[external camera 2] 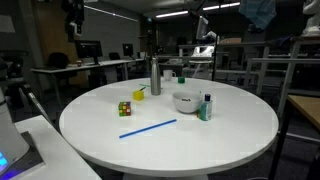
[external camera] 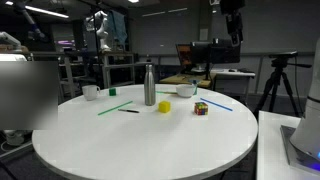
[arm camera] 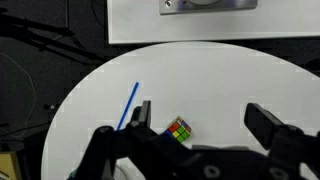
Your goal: Put the rubik's cube on the top of the yellow block
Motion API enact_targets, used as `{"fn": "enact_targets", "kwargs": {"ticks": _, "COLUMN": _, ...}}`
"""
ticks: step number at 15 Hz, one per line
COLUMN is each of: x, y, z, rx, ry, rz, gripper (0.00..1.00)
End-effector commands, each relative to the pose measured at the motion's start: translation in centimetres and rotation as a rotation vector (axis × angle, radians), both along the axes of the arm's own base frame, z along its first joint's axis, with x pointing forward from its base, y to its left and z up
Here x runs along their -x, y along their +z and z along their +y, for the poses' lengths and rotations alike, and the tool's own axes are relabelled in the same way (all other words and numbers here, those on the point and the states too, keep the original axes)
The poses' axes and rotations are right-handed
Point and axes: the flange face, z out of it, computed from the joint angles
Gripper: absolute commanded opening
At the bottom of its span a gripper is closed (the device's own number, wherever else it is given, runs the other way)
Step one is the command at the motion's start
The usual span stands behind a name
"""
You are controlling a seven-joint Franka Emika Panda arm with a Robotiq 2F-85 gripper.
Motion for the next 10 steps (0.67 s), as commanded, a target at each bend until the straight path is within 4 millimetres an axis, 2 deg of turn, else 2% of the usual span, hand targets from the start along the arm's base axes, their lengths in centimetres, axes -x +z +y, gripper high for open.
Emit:
{"fn": "enact_targets", "kwargs": {"ticks": 1, "x": 0.0, "y": 0.0, "z": 0.0, "rx": 0.0, "ry": 0.0, "rz": 0.001, "gripper": 1.0}}
{"fn": "enact_targets", "kwargs": {"ticks": 5, "x": -1.4, "y": -0.8, "z": -0.9, "rx": -0.054, "ry": 0.102, "rz": -0.091, "gripper": 1.0}}
{"fn": "enact_targets", "kwargs": {"ticks": 10, "x": -3.5, "y": -2.1, "z": -3.2, "rx": -0.081, "ry": 0.185, "rz": -0.195, "gripper": 1.0}}
